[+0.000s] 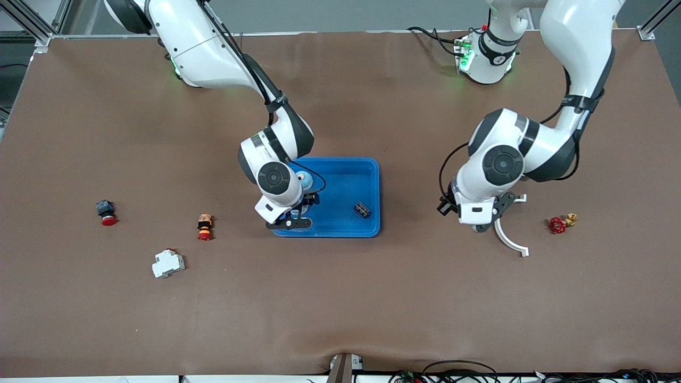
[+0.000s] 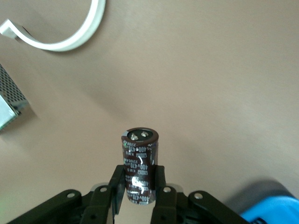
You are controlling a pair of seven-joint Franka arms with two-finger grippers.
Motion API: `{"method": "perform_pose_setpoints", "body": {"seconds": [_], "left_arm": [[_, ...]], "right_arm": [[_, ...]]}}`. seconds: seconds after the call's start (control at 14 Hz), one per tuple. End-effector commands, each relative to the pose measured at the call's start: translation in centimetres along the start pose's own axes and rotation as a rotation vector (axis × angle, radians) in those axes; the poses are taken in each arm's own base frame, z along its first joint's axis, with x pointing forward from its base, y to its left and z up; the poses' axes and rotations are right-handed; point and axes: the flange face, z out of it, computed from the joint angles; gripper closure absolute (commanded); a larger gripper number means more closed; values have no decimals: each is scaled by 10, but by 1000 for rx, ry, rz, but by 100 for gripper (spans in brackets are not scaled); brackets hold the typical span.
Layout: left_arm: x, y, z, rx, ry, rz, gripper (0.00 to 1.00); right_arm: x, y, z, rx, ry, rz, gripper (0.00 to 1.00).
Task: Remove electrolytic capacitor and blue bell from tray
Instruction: 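Carry the capacitor and bell outward with the left and right grippers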
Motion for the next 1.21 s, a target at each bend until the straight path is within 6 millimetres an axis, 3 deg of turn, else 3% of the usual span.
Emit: {"method": "perform_pose_setpoints", "body": {"seconds": [0.0,0.07,0.36,0.57,0.71,0.86,1.14], "left_arm": [[20,-17,7,20,-7,50,100],[26,-21,11,24,-14,57,100],[89,-61,41,51,-38,61,100],[107,-85,65,58,-22,73,100],[112,-85,65,52,-19,71,100],[133,-98,63,68,24,122,100],[183,-129,77,61,43,216,100]], "right_arm": [[-2,-4,1,6,2,7,39],[-2,-4,1,5,2,5,49],[-3,-7,1,-4,8,-18,87],[-4,-9,-10,-1,10,-20,88],[-8,-5,-45,-3,-4,-22,88],[-13,5,-89,-4,-21,-39,88],[-11,61,-157,-4,-53,-149,88]]}}
